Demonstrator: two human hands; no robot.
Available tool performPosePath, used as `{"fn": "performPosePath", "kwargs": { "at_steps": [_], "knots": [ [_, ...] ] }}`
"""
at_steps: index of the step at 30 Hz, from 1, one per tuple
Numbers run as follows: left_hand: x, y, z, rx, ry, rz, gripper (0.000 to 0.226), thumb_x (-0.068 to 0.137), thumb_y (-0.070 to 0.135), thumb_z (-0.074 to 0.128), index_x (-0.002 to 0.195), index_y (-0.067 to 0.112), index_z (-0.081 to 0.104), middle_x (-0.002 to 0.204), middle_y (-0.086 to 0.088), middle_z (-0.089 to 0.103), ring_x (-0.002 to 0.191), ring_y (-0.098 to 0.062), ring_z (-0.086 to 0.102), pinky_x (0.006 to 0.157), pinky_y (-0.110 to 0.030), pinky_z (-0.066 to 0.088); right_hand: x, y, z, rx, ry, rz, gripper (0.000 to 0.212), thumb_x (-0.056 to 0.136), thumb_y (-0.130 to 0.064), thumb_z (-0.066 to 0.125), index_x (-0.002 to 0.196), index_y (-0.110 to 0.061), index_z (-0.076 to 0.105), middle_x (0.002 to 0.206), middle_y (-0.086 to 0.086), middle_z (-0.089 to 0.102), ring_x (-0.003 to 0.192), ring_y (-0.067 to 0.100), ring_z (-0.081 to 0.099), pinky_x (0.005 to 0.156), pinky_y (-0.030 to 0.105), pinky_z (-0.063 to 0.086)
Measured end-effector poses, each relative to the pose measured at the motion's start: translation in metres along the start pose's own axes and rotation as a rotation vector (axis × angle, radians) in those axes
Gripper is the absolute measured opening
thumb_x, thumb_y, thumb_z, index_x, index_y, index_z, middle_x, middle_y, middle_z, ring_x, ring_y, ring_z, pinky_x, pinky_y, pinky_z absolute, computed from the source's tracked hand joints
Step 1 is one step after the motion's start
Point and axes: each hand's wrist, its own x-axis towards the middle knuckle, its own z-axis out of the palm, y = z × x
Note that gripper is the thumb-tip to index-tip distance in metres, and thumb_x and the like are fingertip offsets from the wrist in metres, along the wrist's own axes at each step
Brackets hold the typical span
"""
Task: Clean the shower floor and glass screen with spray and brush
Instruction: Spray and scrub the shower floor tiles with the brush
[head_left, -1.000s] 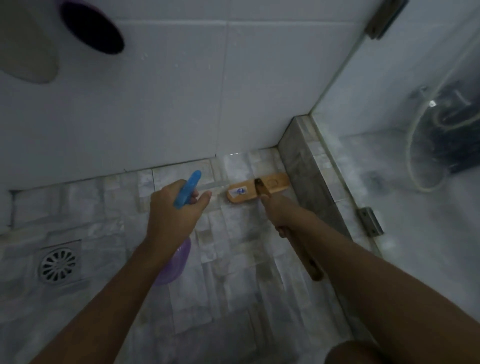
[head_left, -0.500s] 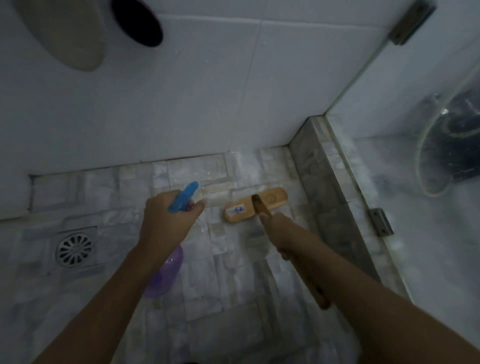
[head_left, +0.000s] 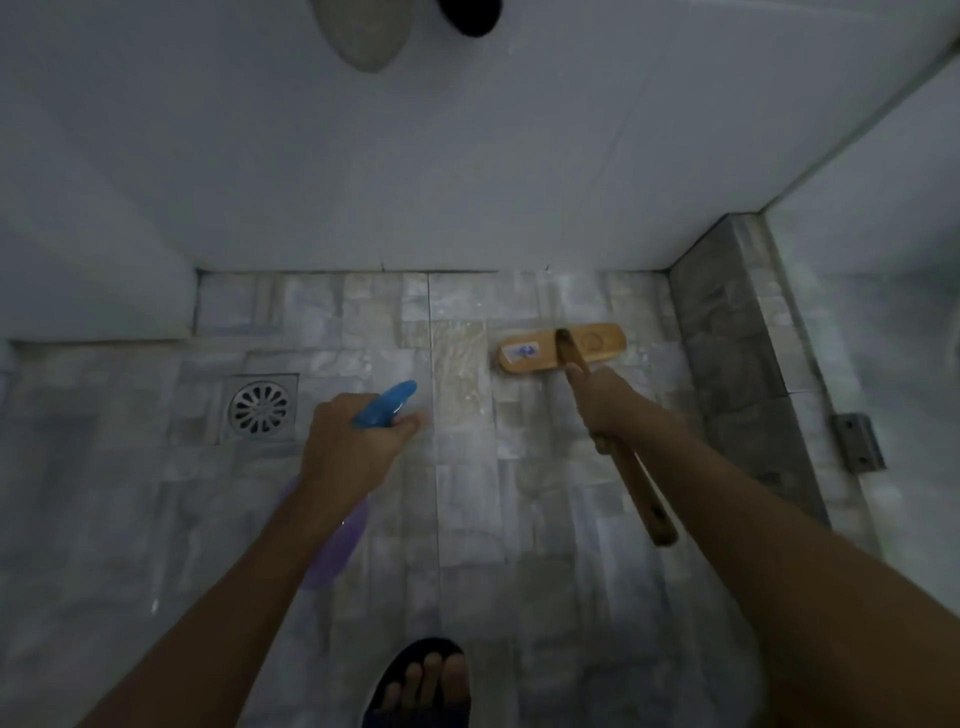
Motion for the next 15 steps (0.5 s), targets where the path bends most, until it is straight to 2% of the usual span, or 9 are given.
{"fn": "performPosePath", "kwargs": {
  "at_steps": [2, 5, 8, 11, 13, 15],
  "knots": [
    [-0.007, -0.006, -0.001, 0.015, 0.016, 0.015, 0.043, 0.081, 0.024, 0.080, 0.055, 0.001, 0.054, 0.050, -0.008, 0.055, 0.044, -0.013, 0.047, 0.049, -0.027, 0.037, -0.022, 0.018, 0.009, -0.010, -0.034, 0.042, 0.056, 0.105, -0.053, 0.033, 0.107, -0.001, 0.054, 0.074, 0.014, 0.054, 0.048, 0.024, 0.050, 0.031, 0.020, 0.038],
    [-0.016, -0.015, 0.000, -0.015, 0.012, 0.035, 0.028, 0.077, 0.022, 0.083, 0.061, 0.009, 0.064, 0.057, -0.001, 0.064, 0.051, -0.014, 0.059, 0.053, -0.028, 0.047, -0.041, 0.029, 0.034, 0.040, -0.058, 0.089, 0.063, 0.104, -0.056, 0.032, 0.118, 0.002, 0.052, 0.080, 0.017, 0.055, 0.050, 0.026, 0.052, 0.038, 0.028, 0.044],
    [-0.022, -0.018, 0.003, -0.040, 0.025, 0.047, 0.034, 0.078, 0.022, 0.083, 0.058, 0.007, 0.060, 0.053, -0.007, 0.058, 0.047, -0.017, 0.055, 0.050, -0.032, 0.044, -0.053, 0.030, 0.058, 0.061, -0.074, 0.102, 0.064, 0.103, -0.058, 0.033, 0.121, 0.001, 0.051, 0.085, 0.018, 0.056, 0.049, 0.027, 0.054, 0.035, 0.027, 0.043],
    [-0.022, -0.015, 0.008, -0.032, 0.039, 0.049, 0.046, 0.079, 0.029, 0.080, 0.051, 0.008, 0.051, 0.048, -0.011, 0.053, 0.043, -0.016, 0.046, 0.049, -0.031, 0.040, -0.067, 0.030, 0.072, 0.121, -0.107, 0.079, 0.061, 0.103, -0.057, 0.036, 0.111, 0.001, 0.054, 0.083, 0.017, 0.058, 0.049, 0.027, 0.057, 0.035, 0.028, 0.045],
    [-0.021, -0.013, 0.007, -0.013, 0.037, 0.119, 0.042, 0.077, 0.031, 0.078, 0.052, 0.007, 0.053, 0.048, -0.007, 0.053, 0.043, -0.017, 0.049, 0.048, -0.033, 0.043, -0.079, 0.035, 0.081, 0.187, -0.156, 0.054, 0.056, 0.103, -0.055, 0.037, 0.097, -0.003, 0.055, 0.075, 0.015, 0.056, 0.051, 0.027, 0.057, 0.045, 0.038, 0.053],
    [-0.018, -0.011, 0.003, -0.014, 0.019, 0.171, 0.034, 0.077, 0.024, 0.082, 0.058, 0.008, 0.059, 0.052, -0.001, 0.057, 0.047, -0.016, 0.054, 0.050, -0.031, 0.045, -0.092, 0.039, 0.089, 0.236, -0.173, 0.031, 0.050, 0.103, -0.053, 0.039, 0.087, -0.008, 0.052, 0.069, 0.012, 0.054, 0.054, 0.025, 0.055, 0.059, 0.049, 0.057]
  ]
}}
